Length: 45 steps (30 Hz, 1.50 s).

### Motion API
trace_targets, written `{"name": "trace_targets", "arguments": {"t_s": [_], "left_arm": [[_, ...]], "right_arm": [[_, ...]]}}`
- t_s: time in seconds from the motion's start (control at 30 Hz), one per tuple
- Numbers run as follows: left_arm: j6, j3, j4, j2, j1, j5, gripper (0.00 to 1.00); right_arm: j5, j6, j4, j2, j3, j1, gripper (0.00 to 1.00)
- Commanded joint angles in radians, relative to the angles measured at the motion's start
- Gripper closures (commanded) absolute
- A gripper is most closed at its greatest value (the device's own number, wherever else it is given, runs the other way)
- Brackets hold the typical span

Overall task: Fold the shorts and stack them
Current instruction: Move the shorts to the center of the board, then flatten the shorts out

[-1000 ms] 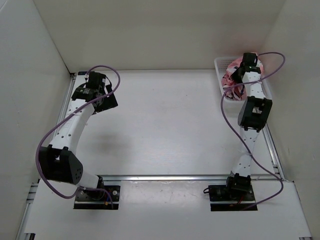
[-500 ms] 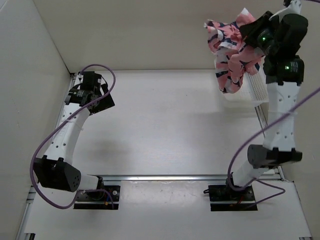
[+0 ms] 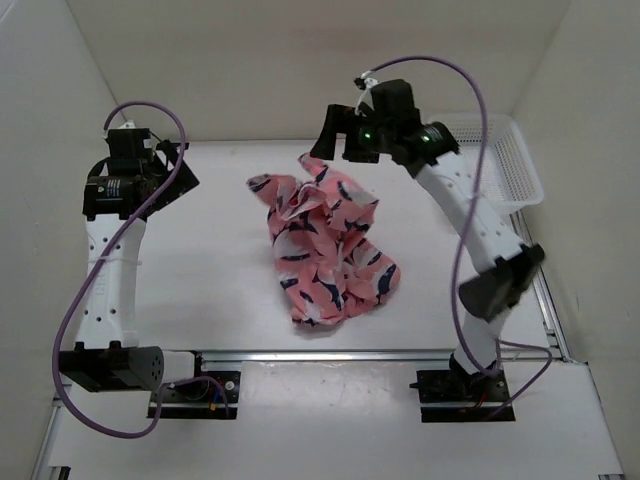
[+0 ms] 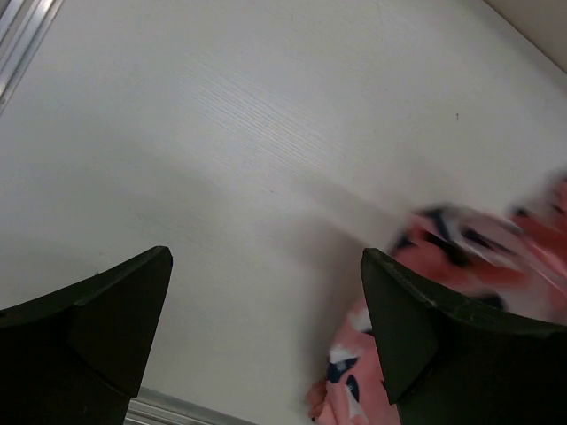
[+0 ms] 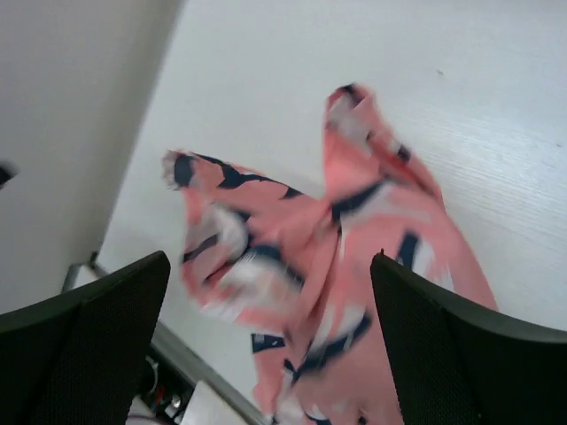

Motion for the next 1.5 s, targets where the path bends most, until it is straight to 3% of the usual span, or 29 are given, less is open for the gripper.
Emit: {"name": "trace_targets", "arguments": {"t_s": [0.0,0.03,0.1,0.13,0.2,0.27,0.3,0.37,0.4,0.53,0.67,0.77,0.93,1.03,1.07,1.17,1.2,1.23,1.3,1.47], "left_arm": [[0.017,-0.061,-0.012,-0.015,0.001,0.064,0.00],[0.028,-0.078,-0.012,-0.025,0.001,0.064,0.00],[0.039,-0.148,-0.003,-0.036,0.001,0.064,0.00],[0.050,-0.176,0.014,-0.048,0.001,0.073,0.02],[0.050,-0.234,0.040,-0.048,-0.018,0.108,0.10],[0.031,-0.332,0.094,-0.058,-0.048,0.153,0.20],[0.031,-0.364,0.115,-0.058,-0.064,0.172,0.20],[-0.013,-0.459,0.157,-0.021,-0.096,0.234,0.19],[-0.022,-0.487,0.202,-0.001,-0.096,0.249,0.14],[-0.058,-0.535,0.293,0.160,-0.119,0.305,0.13],[-0.059,-0.391,0.315,0.370,-0.130,0.305,0.12],[-0.050,-0.310,0.315,0.477,-0.139,0.305,0.13],[-0.041,-0.214,0.315,0.622,-0.139,0.305,0.26],[-0.041,-0.168,0.315,0.681,-0.150,0.305,0.40],[-0.041,-0.159,0.315,0.692,-0.150,0.305,0.55],[-0.041,-0.134,0.315,0.725,-0.150,0.314,0.86],[-0.032,-0.125,0.315,0.738,-0.150,0.314,0.90],[-0.032,-0.116,0.315,0.738,-0.150,0.314,0.90],[-0.032,-0.116,0.315,0.738,-0.150,0.314,0.90],[-0.032,-0.067,0.292,0.662,-0.150,0.291,0.90]], "right_arm": [[0.156,-0.016,-0.237,0.145,0.256,-0.034,0.00],[0.190,-0.016,-0.276,0.142,0.281,-0.034,0.00],[0.253,-0.016,-0.223,0.055,0.101,-0.034,0.00],[0.292,-0.016,-0.172,-0.069,-0.008,-0.034,0.00],[0.293,-0.005,-0.036,-0.189,-0.329,-0.034,0.04],[0.264,0.009,0.006,-0.326,-0.499,-0.025,0.05],[0.233,0.009,0.006,-0.356,-0.623,-0.002,0.05],[0.233,0.009,-0.006,-0.418,-0.711,0.056,0.04],[0.257,0.019,-0.030,-0.427,-0.766,0.146,0.03],[0.354,0.056,-0.031,-0.368,-0.811,0.421,0.01],[0.403,0.044,-0.031,-0.201,-0.719,0.637,0.01],[0.423,-0.034,-0.031,-0.067,-0.626,0.717,0.01],[0.432,-0.099,-0.031,0.132,-0.489,0.768,0.01],[0.432,-0.099,-0.019,0.217,-0.466,0.768,0.05],[0.445,-0.099,-0.018,0.232,-0.466,0.768,0.08],[0.515,-0.051,-0.031,0.254,-0.464,0.748,0.40],[0.530,-0.021,-0.031,0.254,-0.490,0.737,0.54],[0.540,-0.008,-0.031,0.237,-0.509,0.724,0.80],[0.569,0.024,-0.040,0.187,-0.549,0.684,0.96],[0.711,0.004,-0.078,0.006,-0.680,0.612,1.00]]}}
